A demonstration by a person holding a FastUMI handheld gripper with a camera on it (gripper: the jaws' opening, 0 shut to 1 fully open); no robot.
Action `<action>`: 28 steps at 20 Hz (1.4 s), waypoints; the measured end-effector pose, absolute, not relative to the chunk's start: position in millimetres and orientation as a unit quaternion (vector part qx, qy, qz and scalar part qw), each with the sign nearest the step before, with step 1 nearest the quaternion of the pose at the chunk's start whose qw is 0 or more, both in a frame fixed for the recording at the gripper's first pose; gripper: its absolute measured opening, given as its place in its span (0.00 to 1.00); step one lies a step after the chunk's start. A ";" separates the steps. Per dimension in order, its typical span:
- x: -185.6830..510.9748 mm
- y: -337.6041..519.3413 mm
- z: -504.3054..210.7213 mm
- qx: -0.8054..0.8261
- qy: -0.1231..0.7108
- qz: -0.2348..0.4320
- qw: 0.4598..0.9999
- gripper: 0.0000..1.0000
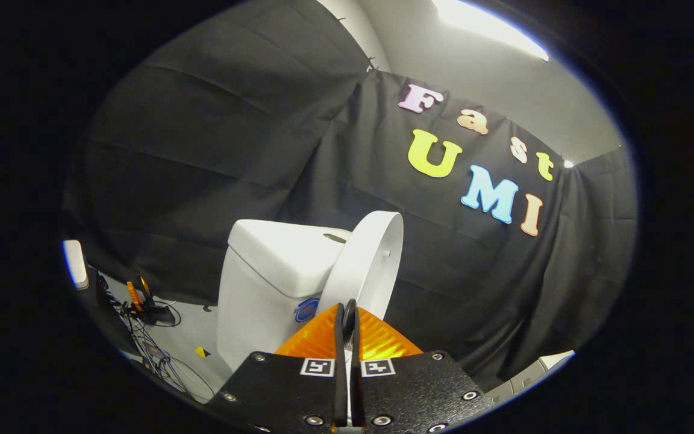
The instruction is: Open the toilet lid.
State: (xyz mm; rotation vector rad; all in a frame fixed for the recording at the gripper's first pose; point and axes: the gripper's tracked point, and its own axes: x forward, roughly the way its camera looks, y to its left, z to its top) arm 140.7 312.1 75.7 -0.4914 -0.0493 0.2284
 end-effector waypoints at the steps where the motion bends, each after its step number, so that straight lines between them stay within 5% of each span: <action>1: 140.7 312.8 77.1 -0.247 -0.025 0.120 0.961 0.03; 3: 141.0 311.7 75.5 -0.225 -0.024 0.144 0.963 0.08; 8: 108.4 303.0 110.5 -0.161 -0.051 0.185 0.968 0.89; 9: 102.8 297.4 117.7 -0.150 -0.060 0.184 0.970 0.94; 28: -3.0 -24.1 198.3 0.009 -0.118 0.045 0.992 0.95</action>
